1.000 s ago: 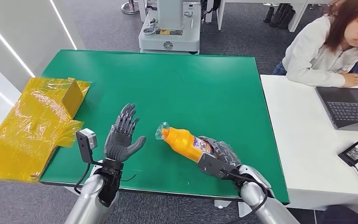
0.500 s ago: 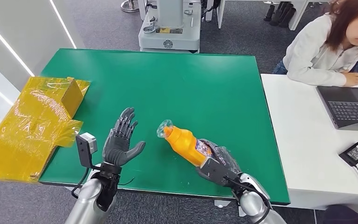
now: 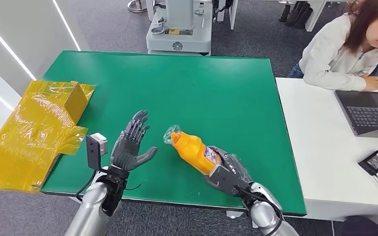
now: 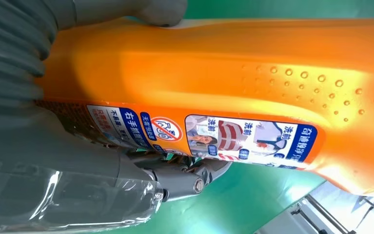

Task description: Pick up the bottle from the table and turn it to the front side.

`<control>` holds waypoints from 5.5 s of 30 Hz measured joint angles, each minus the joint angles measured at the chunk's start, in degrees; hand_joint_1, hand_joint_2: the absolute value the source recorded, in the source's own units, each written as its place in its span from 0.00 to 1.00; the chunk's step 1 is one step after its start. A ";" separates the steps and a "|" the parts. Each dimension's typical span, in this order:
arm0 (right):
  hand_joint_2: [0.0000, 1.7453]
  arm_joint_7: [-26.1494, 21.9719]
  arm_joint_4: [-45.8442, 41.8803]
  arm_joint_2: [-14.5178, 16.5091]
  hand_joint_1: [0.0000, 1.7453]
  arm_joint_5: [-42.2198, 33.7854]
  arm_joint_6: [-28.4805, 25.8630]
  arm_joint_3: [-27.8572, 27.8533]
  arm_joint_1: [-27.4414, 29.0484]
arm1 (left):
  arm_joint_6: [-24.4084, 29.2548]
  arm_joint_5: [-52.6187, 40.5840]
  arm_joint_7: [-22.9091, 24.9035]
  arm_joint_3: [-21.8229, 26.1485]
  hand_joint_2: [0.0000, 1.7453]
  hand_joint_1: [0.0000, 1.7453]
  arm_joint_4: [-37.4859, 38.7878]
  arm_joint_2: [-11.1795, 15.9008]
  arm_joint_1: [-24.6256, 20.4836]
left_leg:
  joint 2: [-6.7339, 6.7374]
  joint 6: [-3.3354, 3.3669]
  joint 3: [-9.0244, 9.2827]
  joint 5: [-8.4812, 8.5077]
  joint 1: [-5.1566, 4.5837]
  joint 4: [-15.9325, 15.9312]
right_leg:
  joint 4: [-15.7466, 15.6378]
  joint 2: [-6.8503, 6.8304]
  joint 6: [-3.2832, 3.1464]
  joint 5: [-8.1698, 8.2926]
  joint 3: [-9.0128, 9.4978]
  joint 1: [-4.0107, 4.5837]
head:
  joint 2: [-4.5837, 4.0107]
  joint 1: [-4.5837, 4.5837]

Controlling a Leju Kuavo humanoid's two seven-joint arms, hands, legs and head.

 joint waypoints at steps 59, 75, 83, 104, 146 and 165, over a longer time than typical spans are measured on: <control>1.00 -7.69 -3.64 7.43 1.00 -7.75 -10.44 -15.27 -6.19 | -3.75 7.84 3.94 1.85 1.00 0.00 2.83 1.04 -9.13 | 0.02 -0.03 -0.35 0.07 -0.01 0.03 | 0.11 0.01 -0.11 0.09 -0.41 0.00 | 0.00 0.01; 1.00 -6.75 6.32 13.01 1.00 -5.16 -9.16 -6.07 -14.24 | -4.42 8.04 5.38 -2.17 1.00 0.00 4.32 -2.57 -13.90 | 0.03 -0.04 -0.38 0.08 0.00 0.03 | 0.15 0.03 -0.12 0.09 -0.45 0.00 | 0.00 0.00; 1.00 -6.21 10.03 14.57 1.00 -3.40 -8.23 -3.23 -16.02 | -4.69 8.79 6.33 -2.27 1.00 0.00 4.60 -2.62 -14.03 | 0.03 -0.04 -0.39 0.08 0.00 0.04 | 0.14 0.02 -0.12 0.09 -0.46 0.00 | 0.00 -0.03; 1.00 -3.83 15.36 16.32 1.00 -0.56 -9.52 0.27 -16.35 | -4.13 5.27 7.07 -4.52 1.00 0.53 8.24 -2.58 -15.87 | 0.04 -0.04 -0.39 0.08 0.00 0.04 | 0.14 0.04 -0.12 0.09 -0.49 0.00 | 0.00 -0.01; 1.00 -6.80 -5.99 11.88 0.00 -5.84 -11.11 -4.73 0.21 | 6.16 -4.50 2.43 -5.26 1.00 1.00 11.21 0.34 -16.79 | 0.02 -0.04 -0.48 0.07 -0.01 0.04 | 0.13 0.02 -0.12 0.08 -0.57 0.00 | 0.00 0.00; 1.00 -9.58 -29.95 9.25 0.00 -5.93 -12.24 -11.76 14.74 | 41.93 -57.12 1.64 -3.66 1.00 1.00 11.00 6.92 -20.34 | 0.05 -0.04 -0.48 0.07 0.00 0.01 | 0.14 0.04 -0.13 0.08 -0.57 0.00 | 0.00 0.00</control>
